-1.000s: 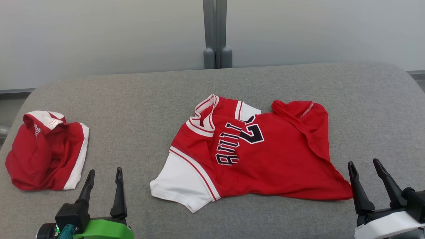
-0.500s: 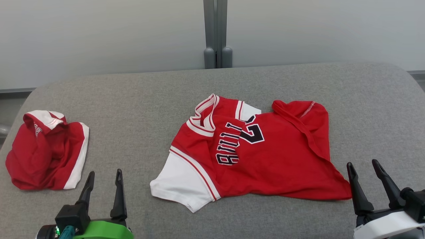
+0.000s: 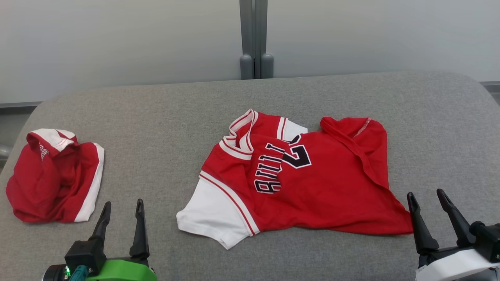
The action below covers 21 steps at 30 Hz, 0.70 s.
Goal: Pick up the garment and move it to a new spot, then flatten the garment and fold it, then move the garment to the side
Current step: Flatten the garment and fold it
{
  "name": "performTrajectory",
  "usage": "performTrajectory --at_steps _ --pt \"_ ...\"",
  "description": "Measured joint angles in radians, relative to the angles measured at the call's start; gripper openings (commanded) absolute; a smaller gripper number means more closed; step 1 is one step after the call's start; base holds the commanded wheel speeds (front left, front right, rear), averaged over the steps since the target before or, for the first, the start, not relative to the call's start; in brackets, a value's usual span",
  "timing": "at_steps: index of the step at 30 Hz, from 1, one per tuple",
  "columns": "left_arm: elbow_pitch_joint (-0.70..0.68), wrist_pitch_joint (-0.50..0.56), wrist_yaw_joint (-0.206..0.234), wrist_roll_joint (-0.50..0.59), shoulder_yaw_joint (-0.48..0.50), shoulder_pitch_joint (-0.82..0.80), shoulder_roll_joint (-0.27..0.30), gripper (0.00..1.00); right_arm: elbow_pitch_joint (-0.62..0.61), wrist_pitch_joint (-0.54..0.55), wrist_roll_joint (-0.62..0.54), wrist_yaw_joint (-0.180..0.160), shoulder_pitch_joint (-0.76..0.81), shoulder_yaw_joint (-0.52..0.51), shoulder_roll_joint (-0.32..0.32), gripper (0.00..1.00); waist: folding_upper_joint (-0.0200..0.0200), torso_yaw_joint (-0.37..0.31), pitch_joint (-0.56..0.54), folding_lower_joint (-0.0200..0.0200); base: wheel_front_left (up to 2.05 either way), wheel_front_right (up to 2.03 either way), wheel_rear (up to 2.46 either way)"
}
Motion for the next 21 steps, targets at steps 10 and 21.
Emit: performTrajectory --at_steps 10,21 --pt "0.006 0.0 0.004 -0.006 -0.006 0.0 0.003 1.0 0.014 0.0 0.0 0.0 0.0 0.001 -0.001 1.0 0.0 0.003 0.005 0.0 0.0 0.0 0.0" --pt "0.023 0.013 -0.018 0.011 -0.043 -0.105 0.037 1.0 0.095 0.041 -0.01 0.0 -0.116 0.041 -0.083 1.0 0.0 -0.005 0.046 0.0 0.0 0.0 0.0"
